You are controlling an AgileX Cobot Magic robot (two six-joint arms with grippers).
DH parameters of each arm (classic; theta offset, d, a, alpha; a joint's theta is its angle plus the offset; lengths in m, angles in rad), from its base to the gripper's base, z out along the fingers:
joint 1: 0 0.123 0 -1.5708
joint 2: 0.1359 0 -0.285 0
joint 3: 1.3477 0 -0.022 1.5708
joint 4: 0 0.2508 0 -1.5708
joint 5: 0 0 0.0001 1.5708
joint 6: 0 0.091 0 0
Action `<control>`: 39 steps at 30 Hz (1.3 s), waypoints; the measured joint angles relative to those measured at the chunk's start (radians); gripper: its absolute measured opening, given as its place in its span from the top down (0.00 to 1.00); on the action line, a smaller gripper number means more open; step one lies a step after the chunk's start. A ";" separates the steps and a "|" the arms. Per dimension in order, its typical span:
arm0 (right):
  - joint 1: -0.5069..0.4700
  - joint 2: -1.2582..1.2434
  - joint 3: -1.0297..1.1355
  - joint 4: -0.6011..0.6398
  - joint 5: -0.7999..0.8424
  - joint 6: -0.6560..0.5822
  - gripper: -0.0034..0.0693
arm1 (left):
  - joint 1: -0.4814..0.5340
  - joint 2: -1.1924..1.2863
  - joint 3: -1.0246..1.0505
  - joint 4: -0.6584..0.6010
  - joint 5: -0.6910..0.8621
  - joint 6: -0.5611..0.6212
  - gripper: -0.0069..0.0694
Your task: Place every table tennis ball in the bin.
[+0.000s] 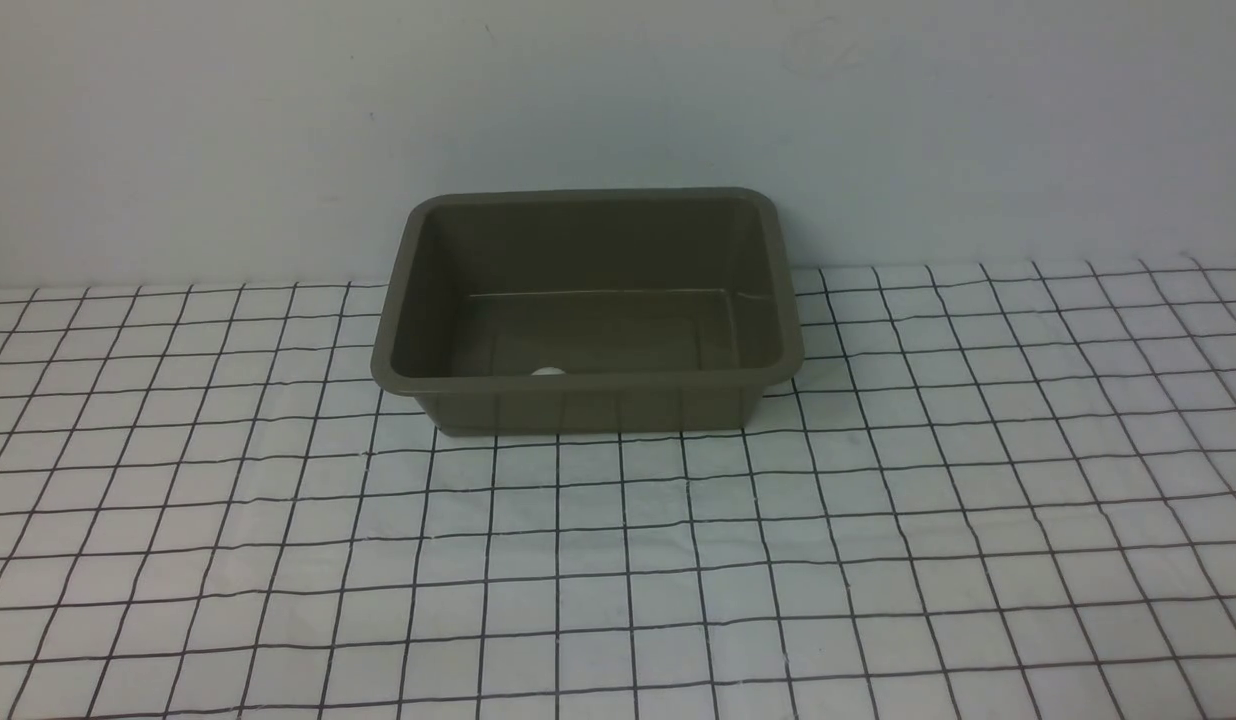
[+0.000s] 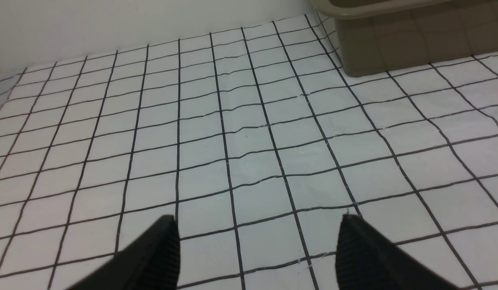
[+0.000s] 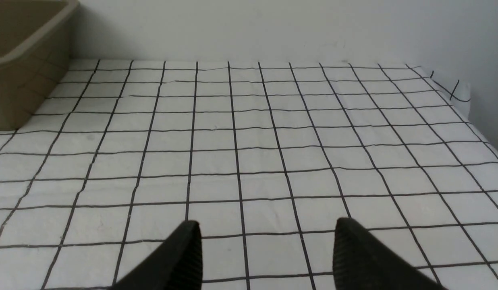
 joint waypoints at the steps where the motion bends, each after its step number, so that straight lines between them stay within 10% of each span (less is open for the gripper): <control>1: 0.000 0.000 0.000 -0.004 -0.004 0.000 0.40 | 0.000 0.000 0.000 0.000 0.000 0.000 0.30; 39: 0.000 0.000 0.002 -0.026 -0.015 0.006 0.40 | 0.000 0.000 0.000 0.000 0.000 0.000 0.30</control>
